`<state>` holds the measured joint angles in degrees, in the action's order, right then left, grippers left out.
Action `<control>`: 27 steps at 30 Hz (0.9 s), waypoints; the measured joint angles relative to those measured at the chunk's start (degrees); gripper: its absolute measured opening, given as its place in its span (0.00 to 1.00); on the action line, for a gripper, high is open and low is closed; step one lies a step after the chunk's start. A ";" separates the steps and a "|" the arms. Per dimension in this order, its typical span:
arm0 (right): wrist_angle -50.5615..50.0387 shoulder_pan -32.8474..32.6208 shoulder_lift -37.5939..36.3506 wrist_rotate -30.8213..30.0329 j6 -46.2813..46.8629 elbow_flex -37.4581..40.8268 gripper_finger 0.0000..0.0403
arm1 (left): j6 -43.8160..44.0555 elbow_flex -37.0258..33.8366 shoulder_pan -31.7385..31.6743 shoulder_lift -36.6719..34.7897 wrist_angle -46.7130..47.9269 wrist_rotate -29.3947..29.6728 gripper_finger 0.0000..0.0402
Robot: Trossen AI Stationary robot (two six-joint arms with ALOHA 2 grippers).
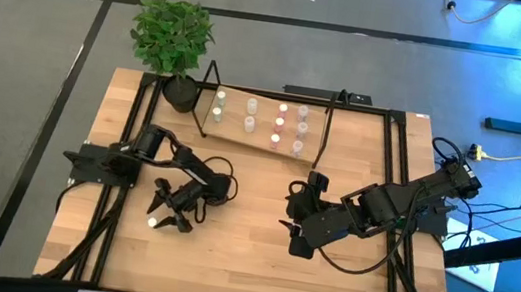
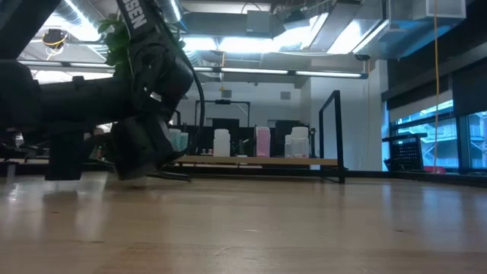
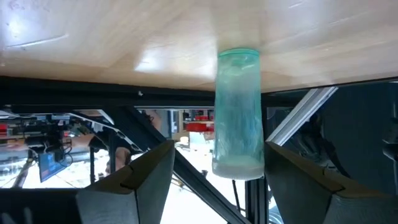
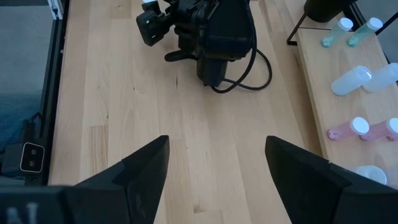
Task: Pick and place medicine bottles onto shelf by color
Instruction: Put the blue medicine bottle on the shelf aligned with the other blue medicine bottle
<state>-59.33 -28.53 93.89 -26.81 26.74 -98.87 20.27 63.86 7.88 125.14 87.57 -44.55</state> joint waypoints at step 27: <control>-0.04 0.01 0.00 -0.01 0.01 0.00 0.66 | 4.74 13.32 0.30 -6.63 2.34 18.61 0.59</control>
<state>-59.37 -28.52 93.89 -26.82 26.74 -98.87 25.01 77.17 8.18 118.51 89.91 -25.95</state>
